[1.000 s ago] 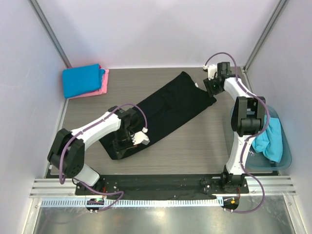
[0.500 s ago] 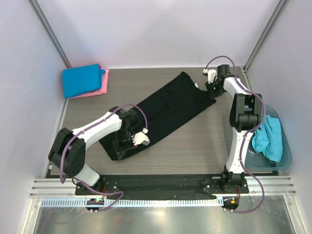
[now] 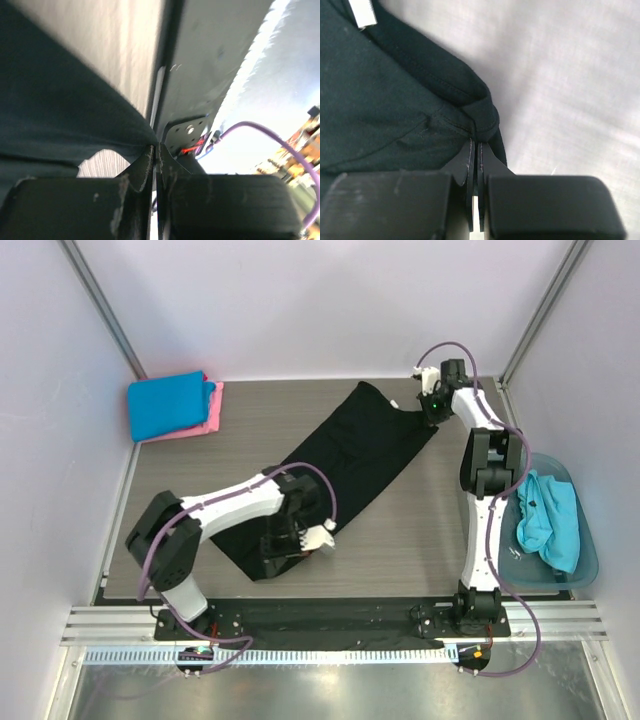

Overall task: Fold and stack the t-shirts
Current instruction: Fold the tshirt

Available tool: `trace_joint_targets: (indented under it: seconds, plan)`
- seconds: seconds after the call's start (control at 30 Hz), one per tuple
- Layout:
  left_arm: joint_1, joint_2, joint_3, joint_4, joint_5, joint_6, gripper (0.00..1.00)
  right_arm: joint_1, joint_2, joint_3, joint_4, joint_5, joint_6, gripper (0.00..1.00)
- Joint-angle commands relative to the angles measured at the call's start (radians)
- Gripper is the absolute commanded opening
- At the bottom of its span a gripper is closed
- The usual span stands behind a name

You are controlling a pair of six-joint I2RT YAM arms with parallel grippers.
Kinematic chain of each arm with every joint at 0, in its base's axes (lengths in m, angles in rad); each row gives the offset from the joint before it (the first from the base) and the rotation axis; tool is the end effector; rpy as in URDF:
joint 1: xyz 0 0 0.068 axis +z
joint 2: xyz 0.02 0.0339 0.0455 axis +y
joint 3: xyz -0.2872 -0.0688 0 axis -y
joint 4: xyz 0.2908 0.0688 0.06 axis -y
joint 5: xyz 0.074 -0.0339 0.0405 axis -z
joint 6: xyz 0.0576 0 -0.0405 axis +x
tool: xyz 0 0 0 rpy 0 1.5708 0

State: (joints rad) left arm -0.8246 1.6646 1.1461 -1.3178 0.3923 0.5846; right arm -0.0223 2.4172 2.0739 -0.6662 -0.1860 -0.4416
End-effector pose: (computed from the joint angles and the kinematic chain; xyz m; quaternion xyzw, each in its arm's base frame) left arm 0.1847 -0.2322 0.1847 -0.6101 -0.7574 0.1762 0.1520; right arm 0.5987 -0.0027 0.1519 -0.2243 0.9304 0.0234 0.2889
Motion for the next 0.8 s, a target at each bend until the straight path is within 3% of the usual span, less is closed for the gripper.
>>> trace_joint_targets:
  seconds: [0.0, 0.27, 0.43, 0.53, 0.57, 0.6, 0.7, 0.77]
  plan:
    - [-0.097, 0.075, 0.076, -0.293, 0.127, 0.020, 0.00, 0.022, 0.092, 0.164, 0.037, 0.013, -0.013, 0.01]
    - [-0.304, 0.354, 0.346, -0.256, 0.269, 0.029, 0.00, 0.088, 0.282, 0.402, 0.146, 0.028, -0.003, 0.01]
    - [-0.369, 0.530, 0.583, -0.242, 0.324, 0.014, 0.00, 0.124, 0.313, 0.429, 0.353, 0.017, 0.021, 0.01]
    - [-0.369, 0.581, 0.697, -0.239, 0.358, -0.020, 0.16, 0.136, 0.353, 0.480, 0.447, 0.008, 0.076, 0.06]
    - [-0.367, 0.575, 0.711, -0.238, 0.365, -0.029, 0.31, 0.137, 0.361, 0.497, 0.459, 0.017, 0.095, 0.11]
    - [-0.364, 0.560, 0.721, -0.209, 0.364, -0.060, 0.40, 0.139, 0.358, 0.509, 0.476, 0.031, 0.107, 0.23]
    - [-0.318, 0.448, 0.763, -0.163, 0.339, -0.116, 0.47, 0.130, 0.277, 0.509, 0.508, 0.105, 0.132, 0.39]
    - [-0.227, 0.353, 0.811, -0.135, 0.335, -0.179, 0.48, 0.105, 0.217, 0.493, 0.520, 0.129, 0.188, 0.43]
